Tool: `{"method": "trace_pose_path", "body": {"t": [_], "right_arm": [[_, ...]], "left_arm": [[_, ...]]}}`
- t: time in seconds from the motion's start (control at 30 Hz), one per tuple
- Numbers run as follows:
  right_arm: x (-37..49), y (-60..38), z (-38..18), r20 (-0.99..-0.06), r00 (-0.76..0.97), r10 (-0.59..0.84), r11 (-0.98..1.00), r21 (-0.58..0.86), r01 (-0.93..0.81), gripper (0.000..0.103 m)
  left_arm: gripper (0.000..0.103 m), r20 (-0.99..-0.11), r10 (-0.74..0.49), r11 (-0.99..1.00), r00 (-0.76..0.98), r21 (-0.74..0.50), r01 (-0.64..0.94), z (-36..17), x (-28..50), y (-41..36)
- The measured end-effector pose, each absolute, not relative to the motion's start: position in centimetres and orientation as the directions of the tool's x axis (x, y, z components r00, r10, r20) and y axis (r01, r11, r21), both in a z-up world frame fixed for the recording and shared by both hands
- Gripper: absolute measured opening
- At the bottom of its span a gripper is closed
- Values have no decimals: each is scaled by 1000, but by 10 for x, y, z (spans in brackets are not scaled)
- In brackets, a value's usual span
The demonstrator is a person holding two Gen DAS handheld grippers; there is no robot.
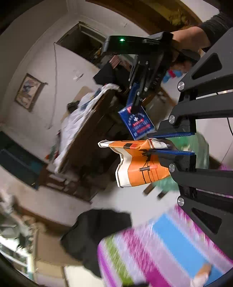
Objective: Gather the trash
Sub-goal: 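Carry the orange tube and blue box with both tools over the green bin, then open both tools to drop the tube and blue box into the bin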
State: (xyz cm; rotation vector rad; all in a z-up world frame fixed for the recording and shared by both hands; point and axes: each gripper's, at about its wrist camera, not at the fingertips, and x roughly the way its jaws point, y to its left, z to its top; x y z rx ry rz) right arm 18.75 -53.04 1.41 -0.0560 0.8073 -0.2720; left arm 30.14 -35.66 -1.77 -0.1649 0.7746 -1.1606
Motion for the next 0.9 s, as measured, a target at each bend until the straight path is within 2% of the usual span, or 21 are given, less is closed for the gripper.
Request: {"method": "trace_pose_path", "body": {"t": [0.3,0.6,0.9], "right_arm": [[182,-577,-40,-798,539,-270,954,-146,263,21],[181,-590,-72,-836,484,-260,955,-148,257,21],[180,-601,-78,-842,478,-252,956,-140,257,22]], "left_arm": [[12,-570,-821,422,44,-553,718,-85,311,-467],[12,-604,-797,440,3,-578,687,-135,323,-490],[13,-615,-788,454,6,-575,681,-143,325,-502]]}}
